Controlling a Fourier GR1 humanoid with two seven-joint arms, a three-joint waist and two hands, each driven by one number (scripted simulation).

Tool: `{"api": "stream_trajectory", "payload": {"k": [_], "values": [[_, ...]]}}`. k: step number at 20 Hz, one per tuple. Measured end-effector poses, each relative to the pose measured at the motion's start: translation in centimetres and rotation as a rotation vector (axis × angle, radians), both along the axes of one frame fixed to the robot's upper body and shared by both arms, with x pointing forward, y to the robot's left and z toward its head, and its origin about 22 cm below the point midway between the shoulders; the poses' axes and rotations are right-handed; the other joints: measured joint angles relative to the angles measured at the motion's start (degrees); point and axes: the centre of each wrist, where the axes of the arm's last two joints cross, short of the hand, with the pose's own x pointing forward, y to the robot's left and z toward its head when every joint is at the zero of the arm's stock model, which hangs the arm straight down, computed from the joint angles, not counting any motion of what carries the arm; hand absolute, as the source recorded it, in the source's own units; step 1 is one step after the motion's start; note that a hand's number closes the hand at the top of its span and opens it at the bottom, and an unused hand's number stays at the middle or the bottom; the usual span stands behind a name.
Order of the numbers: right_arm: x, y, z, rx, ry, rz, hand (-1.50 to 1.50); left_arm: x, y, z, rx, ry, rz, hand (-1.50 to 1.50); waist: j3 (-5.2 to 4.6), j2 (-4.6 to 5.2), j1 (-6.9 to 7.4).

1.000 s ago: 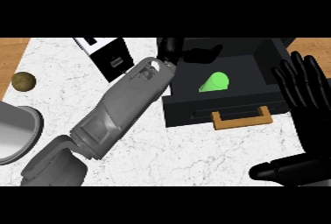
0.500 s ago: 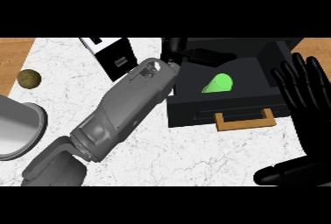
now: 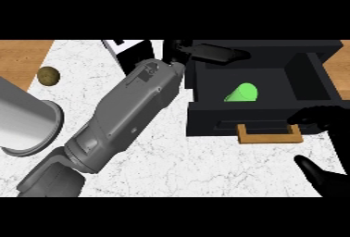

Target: Pick up the cup, place it into the drawer and close the drawer

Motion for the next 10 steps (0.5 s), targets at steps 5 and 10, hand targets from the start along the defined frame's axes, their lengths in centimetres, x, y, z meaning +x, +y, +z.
{"api": "stream_trajectory", "payload": {"k": [5,10], "values": [[-0.3,-0.3,0.3,-0.167,-0.013,0.006,1.50,0.3,4.2,-0.3,-0.061,0.017,0.055,-1.50,-0.04,-0.37,1.71],[-0.5,-0.5,0.0,-0.283,-0.003,-0.008,1.50,-1.1,8.7,-2.1,-0.096,0.051,0.095,-1.50,-0.03,-0.52,2.47]]}}
